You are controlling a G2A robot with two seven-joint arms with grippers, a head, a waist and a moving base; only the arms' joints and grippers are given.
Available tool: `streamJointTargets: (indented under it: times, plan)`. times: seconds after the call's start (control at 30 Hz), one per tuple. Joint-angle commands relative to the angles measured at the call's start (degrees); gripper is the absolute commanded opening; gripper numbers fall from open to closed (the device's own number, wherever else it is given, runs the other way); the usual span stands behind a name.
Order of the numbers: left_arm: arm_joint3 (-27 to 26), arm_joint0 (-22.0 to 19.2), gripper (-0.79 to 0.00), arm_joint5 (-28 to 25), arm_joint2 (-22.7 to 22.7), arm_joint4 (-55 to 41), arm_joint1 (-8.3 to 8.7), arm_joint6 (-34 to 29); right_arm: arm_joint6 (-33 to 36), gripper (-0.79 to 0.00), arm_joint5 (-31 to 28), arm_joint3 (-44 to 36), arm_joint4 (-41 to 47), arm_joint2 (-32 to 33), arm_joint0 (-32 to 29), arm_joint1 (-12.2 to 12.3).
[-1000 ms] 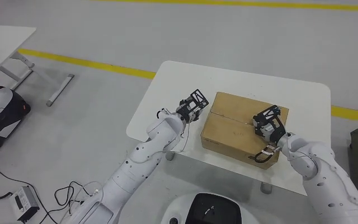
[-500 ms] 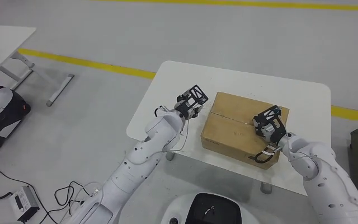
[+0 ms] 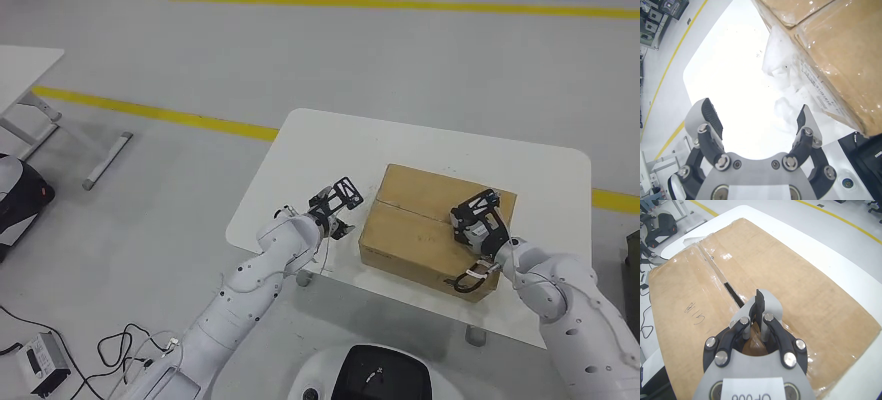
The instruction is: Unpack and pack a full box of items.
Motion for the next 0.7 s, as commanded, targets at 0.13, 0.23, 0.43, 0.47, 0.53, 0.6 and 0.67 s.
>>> streamJointTargets:
  times: [0.13, 0.23, 0.43, 0.47, 0.53, 0.6, 0.67]
  plan:
    - [6.8, -3.6, 0.0, -0.4, 2.7, -1.4, -0.88, 3.9, 0.4, -0.785, 0.2, -0.7, -0.4, 0.5, -0.4, 0.1]
    - [8.9, -5.0, 0.0, -1.1, 3.0, -4.9, -1.32, 5.1, 0.6, -0.785, 0.3, -1.0, -0.5, 0.9, -0.8, 0.1]
    - [12.1, -6.9, -0.139, -2.4, 3.4, -10.6, -2.0, 6.6, 0.9, -0.785, 0.4, -1.6, -0.7, 1.3, -1.3, 0.2]
    - [12.4, -7.1, -0.363, -2.8, 3.5, -11.4, -2.06, 7.0, 1.0, -0.785, 0.5, -1.6, -0.7, 1.4, -1.3, 0.2]
    - [13.2, -7.5, -0.542, -3.1, 3.5, -12.0, -2.14, 7.3, 1.0, -0.785, 0.5, -1.8, -0.7, 1.5, -1.4, 0.2]
    - [13.9, -7.7, -0.785, -3.8, 3.6, -13.4, -2.26, 8.1, 1.0, -0.785, 0.6, -1.9, -0.8, 1.6, -1.5, 0.2]
    - [14.5, -8.1, -0.785, -4.0, 3.8, -13.4, -2.32, 8.3, 1.0, -0.785, 0.7, -2.0, -0.8, 1.6, -1.6, 0.1]
